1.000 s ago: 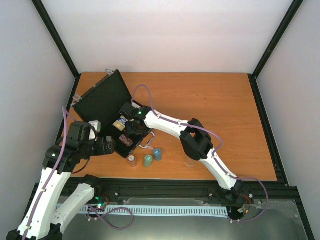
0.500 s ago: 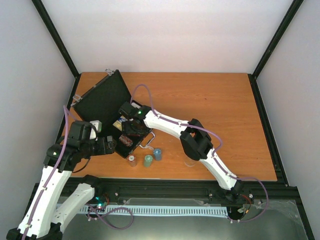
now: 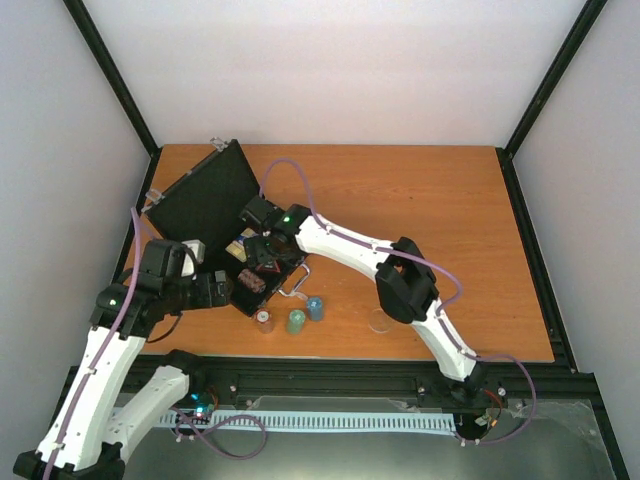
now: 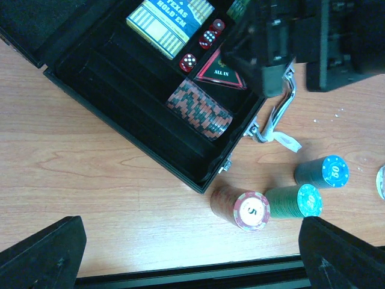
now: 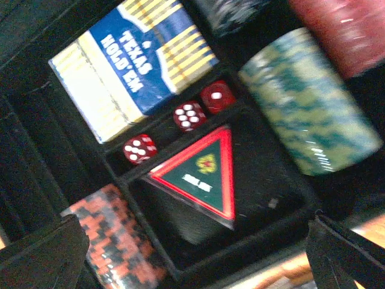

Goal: Pack up texas hold em set

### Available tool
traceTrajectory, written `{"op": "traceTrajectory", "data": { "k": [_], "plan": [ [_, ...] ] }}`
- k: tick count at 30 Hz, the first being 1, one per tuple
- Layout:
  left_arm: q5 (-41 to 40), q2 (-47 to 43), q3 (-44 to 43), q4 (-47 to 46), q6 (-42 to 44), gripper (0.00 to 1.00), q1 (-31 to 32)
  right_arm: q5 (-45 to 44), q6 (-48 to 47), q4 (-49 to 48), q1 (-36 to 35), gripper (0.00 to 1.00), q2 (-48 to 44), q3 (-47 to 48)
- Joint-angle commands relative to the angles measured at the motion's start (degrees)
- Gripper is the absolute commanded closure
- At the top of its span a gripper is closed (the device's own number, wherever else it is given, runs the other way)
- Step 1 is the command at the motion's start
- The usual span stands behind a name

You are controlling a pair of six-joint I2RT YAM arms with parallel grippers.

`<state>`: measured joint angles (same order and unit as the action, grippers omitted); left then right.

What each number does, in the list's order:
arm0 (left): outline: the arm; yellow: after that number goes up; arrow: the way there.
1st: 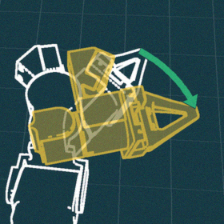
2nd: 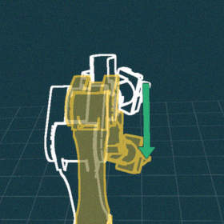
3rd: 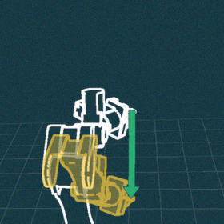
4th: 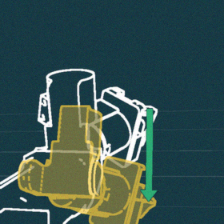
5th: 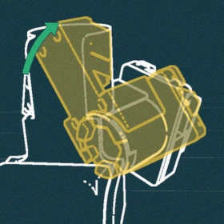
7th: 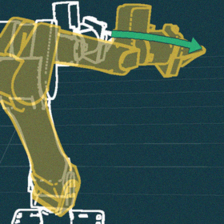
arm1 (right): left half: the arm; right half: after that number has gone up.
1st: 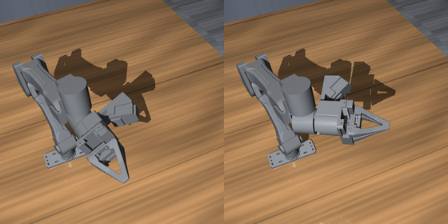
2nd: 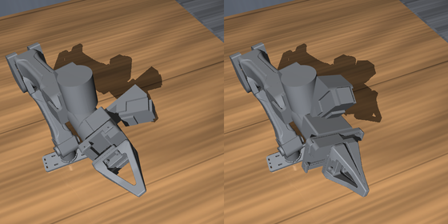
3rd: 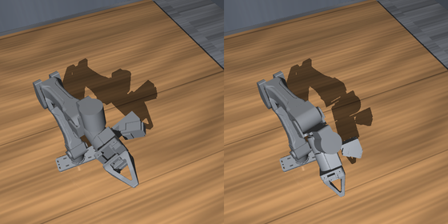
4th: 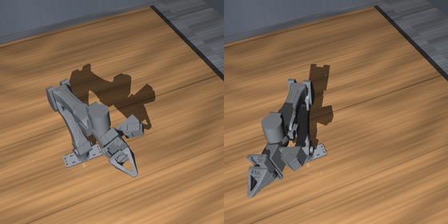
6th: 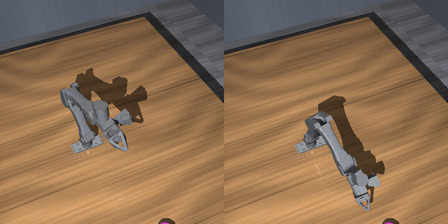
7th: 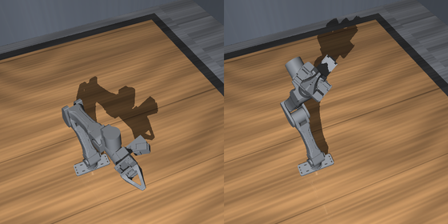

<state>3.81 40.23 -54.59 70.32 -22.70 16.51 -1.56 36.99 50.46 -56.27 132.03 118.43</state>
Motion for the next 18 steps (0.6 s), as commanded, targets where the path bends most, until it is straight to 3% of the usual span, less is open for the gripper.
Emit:
{"op": "traceTrajectory", "data": {
  "k": [1,6,12,18],
  "plan": [
    [-1.2,0.7,-1.9,-1.5,-0.1,0.0,0.3,-10.4,-3.7,4.5,-0.1,0.0,-7.2,-2.5],
    [-2.9,2.0,-2.2,-2.3,-1.6,0.0,0.3,-16.6,-3.2,9.5,1.4,0.0,-14.6,-12.3],
    [-1.6,5.3,-2.8,-3.9,-3.6,0.0,0.3,-14.5,-1.3,7.1,6.0,0.0,-26.7,-36.4],
    [-2.6,8.5,-4.1,-4.4,-1.6,0.0,0.3,-9.6,0.2,5.1,6.3,0.0,-30.5,-47.8]
  ]
}}
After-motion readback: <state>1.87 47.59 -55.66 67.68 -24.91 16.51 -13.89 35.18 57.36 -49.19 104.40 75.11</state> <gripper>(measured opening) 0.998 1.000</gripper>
